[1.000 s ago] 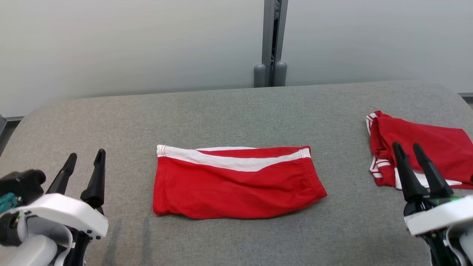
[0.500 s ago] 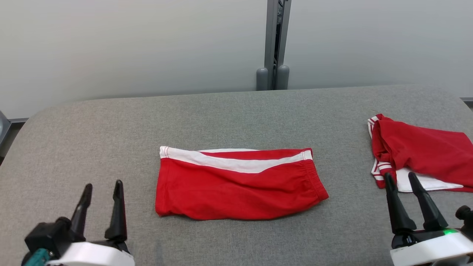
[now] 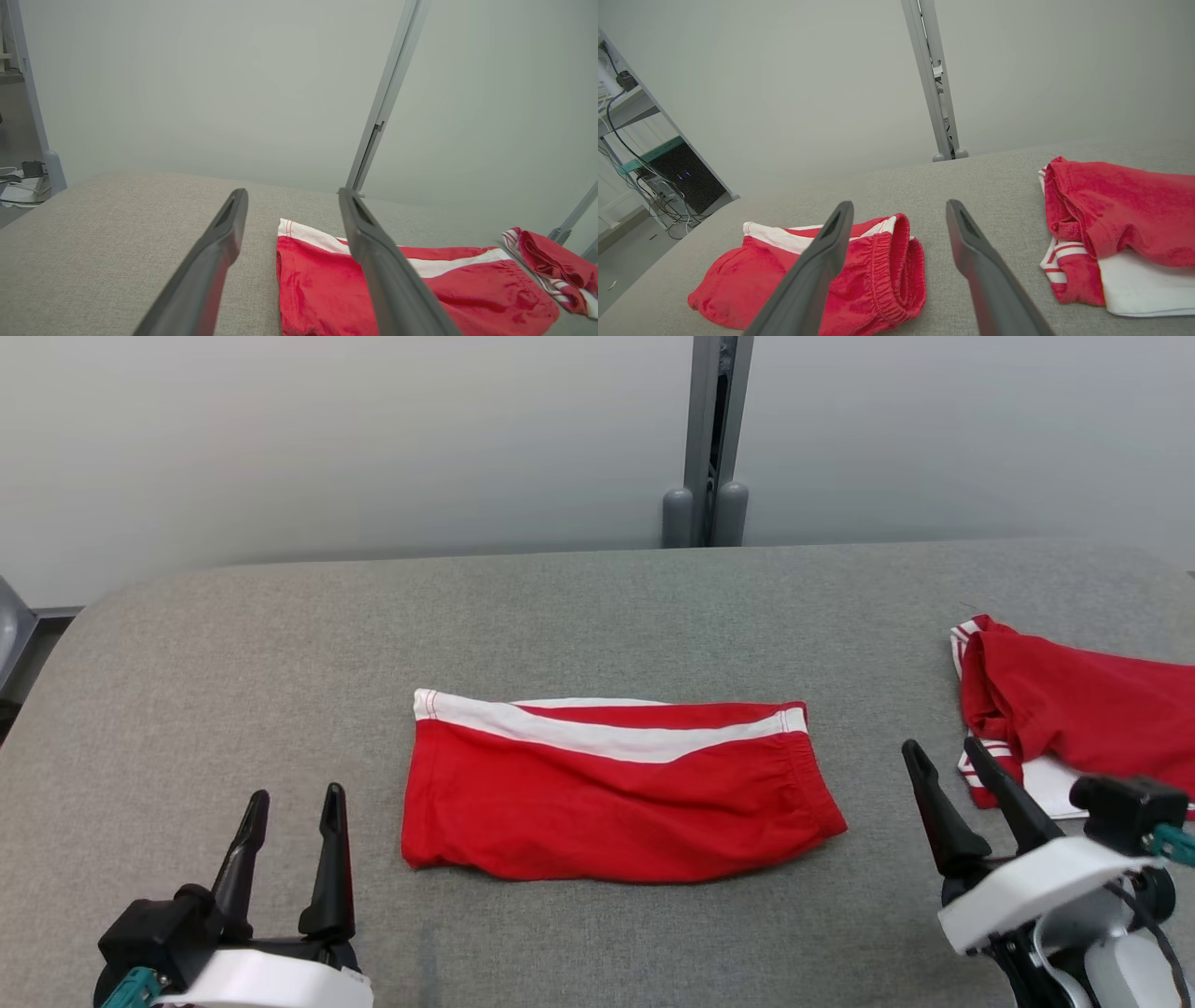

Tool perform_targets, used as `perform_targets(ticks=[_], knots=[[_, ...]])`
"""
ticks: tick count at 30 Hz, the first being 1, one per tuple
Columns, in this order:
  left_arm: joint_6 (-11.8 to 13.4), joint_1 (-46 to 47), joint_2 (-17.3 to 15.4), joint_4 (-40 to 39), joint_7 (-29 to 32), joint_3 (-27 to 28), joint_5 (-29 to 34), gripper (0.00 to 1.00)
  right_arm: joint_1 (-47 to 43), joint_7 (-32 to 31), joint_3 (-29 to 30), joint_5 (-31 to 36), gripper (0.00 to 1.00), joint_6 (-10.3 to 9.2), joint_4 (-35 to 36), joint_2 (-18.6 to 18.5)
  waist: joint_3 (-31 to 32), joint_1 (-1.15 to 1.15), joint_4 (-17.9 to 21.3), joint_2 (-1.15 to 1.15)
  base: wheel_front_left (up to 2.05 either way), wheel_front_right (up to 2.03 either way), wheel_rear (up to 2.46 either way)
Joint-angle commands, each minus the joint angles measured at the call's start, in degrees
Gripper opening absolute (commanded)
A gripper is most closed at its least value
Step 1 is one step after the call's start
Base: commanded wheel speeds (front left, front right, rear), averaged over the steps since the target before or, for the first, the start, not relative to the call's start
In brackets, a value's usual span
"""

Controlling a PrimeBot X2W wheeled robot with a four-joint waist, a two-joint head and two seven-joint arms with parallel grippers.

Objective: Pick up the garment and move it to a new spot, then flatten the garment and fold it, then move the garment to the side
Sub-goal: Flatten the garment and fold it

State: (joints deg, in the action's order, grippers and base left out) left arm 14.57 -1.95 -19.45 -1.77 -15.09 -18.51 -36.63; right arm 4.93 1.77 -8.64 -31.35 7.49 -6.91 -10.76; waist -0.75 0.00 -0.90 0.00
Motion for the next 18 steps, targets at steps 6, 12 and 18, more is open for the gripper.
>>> perform_targets(ticks=[6, 12, 18], knots=[[-2.78, 2.84, 2.14, 1.82, -0.06, -0.51, 1.58, 1.0, 9.96, -3.16, -1.35, 1.66, 1.0, 0.01, -11.99, 1.3, -3.19, 0.0, -3.66, 0.0, 0.0, 0.0, 0.0], [-4.67, 4.93, 3.54, 3.7, -0.06, -0.33, 2.4, 1.0, 15.65, -2.21, -2.03, 3.37, 1.0, 0.01, -23.7, 2.03, -4.5, 0.0, -7.12, 0.0, 0.0, 0.0, 0.0], [-6.3, 5.86, 4.84, 5.07, -0.07, 0.16, 3.04, 1.0, 18.32, -2.31, -1.07, 3.18, 1.0, 0.01, -33.75, 1.97, -5.43, 0.0, -9.07, 0.0, 0.0, 0.0, 0.0]])
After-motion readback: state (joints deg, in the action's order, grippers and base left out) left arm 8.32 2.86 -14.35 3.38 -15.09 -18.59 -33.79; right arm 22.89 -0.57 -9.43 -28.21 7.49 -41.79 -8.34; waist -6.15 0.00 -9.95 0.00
